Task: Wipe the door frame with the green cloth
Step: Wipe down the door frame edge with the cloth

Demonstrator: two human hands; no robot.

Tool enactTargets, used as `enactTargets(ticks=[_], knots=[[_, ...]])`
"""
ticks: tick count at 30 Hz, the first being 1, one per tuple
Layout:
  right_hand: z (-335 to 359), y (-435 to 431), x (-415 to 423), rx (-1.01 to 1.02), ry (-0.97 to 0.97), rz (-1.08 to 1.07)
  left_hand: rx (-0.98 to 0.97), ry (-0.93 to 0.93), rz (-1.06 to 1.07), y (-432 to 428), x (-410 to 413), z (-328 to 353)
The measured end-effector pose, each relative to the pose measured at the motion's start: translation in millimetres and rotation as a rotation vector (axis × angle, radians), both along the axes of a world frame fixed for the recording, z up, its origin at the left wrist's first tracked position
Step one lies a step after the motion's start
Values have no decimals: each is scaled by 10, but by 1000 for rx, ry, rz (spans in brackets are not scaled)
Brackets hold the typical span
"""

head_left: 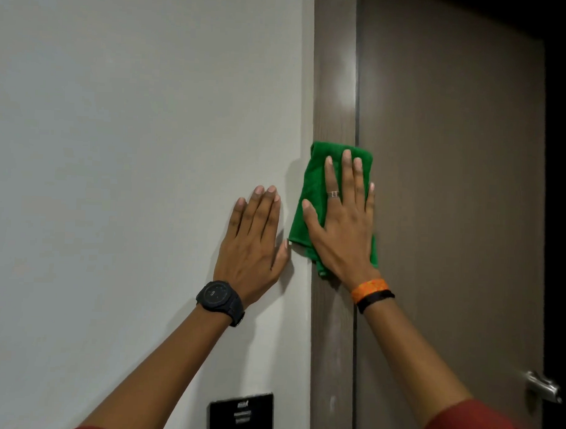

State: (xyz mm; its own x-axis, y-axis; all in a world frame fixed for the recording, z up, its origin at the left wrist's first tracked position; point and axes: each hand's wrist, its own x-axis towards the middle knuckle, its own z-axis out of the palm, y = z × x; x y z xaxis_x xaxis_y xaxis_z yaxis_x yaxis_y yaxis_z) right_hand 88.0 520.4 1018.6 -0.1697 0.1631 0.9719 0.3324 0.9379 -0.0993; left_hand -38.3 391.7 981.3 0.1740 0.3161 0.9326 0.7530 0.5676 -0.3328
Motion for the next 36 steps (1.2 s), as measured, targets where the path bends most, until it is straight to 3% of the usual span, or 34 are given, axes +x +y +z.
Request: enactTargets(ticks=[8,14,20,26,33,36], knots=[[-1295,-84,29,-27,-54,-24,-27,-37,55,-71,-27,-432],[-949,-66,-53,-20,4,-34,-36,-28,68,-72,-33,-566],[-1793,-155,14,-66,-44,-34,-56,-44,61,-85,-16,-880],[-1532,-111,-78,-37,36,-66,-69,-69,81,-82,39,-1041],[-2270,-185,-18,-94,-18,-43,-90,-85,111,-129,73,-1362],[-2145,-143,-85,-70,20,-68,-88,-76,130,-157,50,-1422]])
